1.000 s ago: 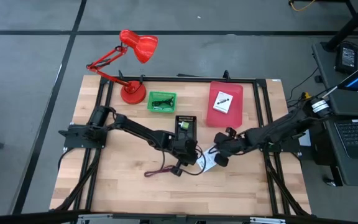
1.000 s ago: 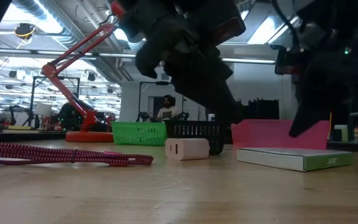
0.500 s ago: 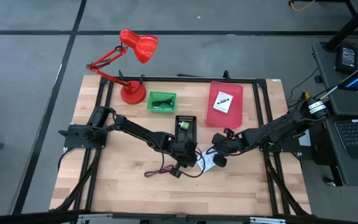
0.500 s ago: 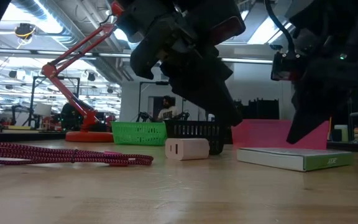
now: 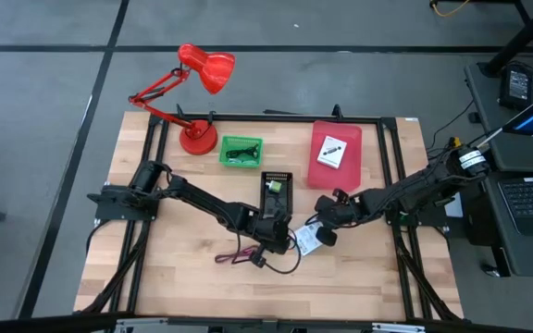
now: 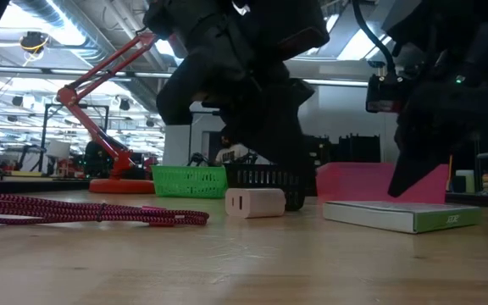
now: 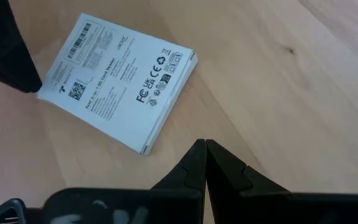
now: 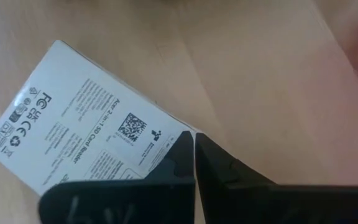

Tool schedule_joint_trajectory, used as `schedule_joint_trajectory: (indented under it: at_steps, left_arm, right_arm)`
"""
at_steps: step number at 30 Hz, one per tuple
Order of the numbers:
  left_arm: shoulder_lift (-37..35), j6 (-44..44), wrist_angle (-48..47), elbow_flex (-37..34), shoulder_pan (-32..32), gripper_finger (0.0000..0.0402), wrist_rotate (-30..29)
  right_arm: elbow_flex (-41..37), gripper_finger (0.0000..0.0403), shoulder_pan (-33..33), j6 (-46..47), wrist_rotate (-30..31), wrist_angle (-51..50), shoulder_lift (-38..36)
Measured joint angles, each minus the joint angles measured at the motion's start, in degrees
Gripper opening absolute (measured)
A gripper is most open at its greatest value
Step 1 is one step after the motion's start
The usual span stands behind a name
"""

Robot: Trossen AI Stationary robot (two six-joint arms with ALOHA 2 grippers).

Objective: Pick and place items into bin
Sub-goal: Put the white card reader box into the pink bin

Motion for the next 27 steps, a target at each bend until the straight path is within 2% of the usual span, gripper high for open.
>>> schedule_joint_trajectory:
  at_steps: [8, 19, 27]
  left_arm:
    - [-0.3, 0.5, -1.0, 0.0, 0.0, 0.0002, -2.8]
    - [-0.3, 0.5, -1.1, 0.0, -0.4, 0.0002, -3.0]
    - [-2.2, 1.5, -1.7, -0.1, -3.2, 0.0002, -9.7]
  right_arm:
    - [0.2, 0.0000, 0.0, 0.3, 0.3, 0.6, 2.6]
    - [0.2, 0.0000, 0.0, 0.4, 0.4, 1.6, 4.1]
    - [0.1, 0.0000, 0.0, 0.9, 0.2, 1.5, 4.2]
